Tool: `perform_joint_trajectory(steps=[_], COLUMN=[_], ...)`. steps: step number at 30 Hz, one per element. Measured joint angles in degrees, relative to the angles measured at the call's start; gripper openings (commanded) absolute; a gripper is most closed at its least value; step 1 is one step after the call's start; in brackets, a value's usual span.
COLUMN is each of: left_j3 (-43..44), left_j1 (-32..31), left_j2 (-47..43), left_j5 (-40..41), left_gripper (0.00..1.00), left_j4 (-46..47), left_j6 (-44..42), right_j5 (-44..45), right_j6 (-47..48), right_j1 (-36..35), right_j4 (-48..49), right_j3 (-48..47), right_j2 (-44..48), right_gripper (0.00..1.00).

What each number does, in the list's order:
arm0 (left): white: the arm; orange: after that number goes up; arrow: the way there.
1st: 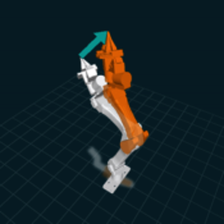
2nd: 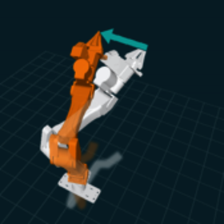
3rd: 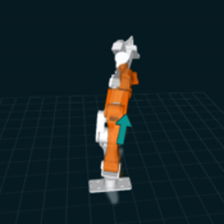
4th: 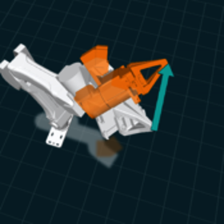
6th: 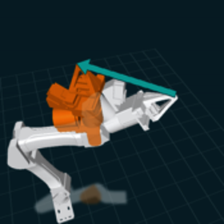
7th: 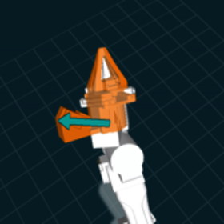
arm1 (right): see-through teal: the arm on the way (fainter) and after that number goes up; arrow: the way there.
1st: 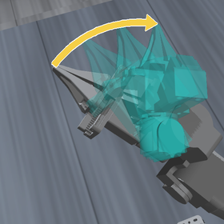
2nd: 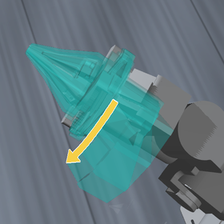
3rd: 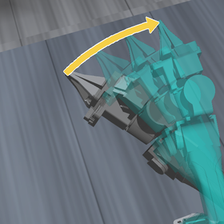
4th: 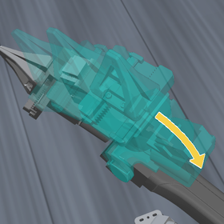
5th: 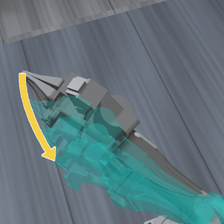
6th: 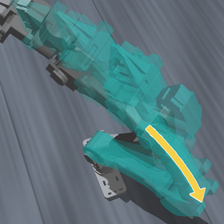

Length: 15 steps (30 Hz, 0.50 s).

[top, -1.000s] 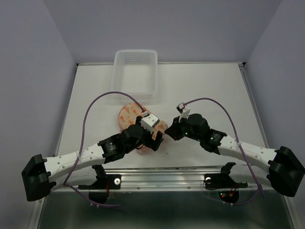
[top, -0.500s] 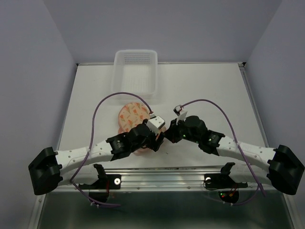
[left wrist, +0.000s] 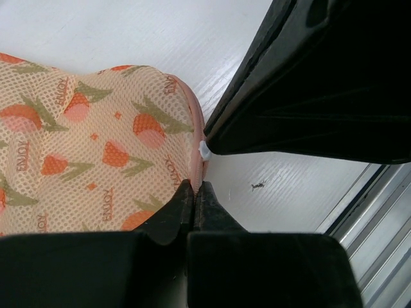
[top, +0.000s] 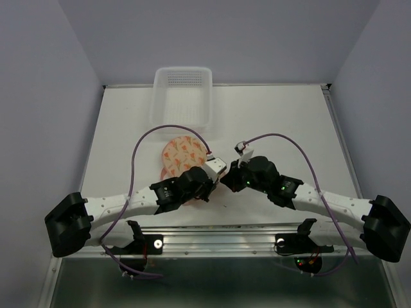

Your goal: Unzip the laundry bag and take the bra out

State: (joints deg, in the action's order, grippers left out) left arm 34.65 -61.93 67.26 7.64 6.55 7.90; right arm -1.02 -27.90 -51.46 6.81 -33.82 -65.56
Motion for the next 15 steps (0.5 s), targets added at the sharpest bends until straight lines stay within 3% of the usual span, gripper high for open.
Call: perform_joint_trajectory(steps=[4, 8, 12, 15], left_j3=[0.00, 0.00, 0.00, 0.00], left_j1=[-0.07, -0.35, -0.35, -0.37], left_j2=[-0.35, -1.95, -2.91, -2.89], left_j5=[-0.76, -1.46, -1.49, -1.46], left_gripper=[0.00, 0.00, 0.00, 0.00], left_j4=[0.52, 1.53, 3.28, 3.39], left_j6=[0.04, 0.31, 1.49, 2.43], right_j5=[3.26, 4.26, 1.62, -0.35], right_j6=[0.66, 0.57, -1.16, -1.79], right_j1=[0.42, 6.01, 13.16, 14.38], right_j4=[-2.16, -3.96, -4.33, -4.66], right_j3=[0.02, 0.24, 1.49, 1.99], right_j2=[2.16, 5.57, 7.39, 8.15], right_gripper=[0.01, 0.01, 0.01, 0.01])
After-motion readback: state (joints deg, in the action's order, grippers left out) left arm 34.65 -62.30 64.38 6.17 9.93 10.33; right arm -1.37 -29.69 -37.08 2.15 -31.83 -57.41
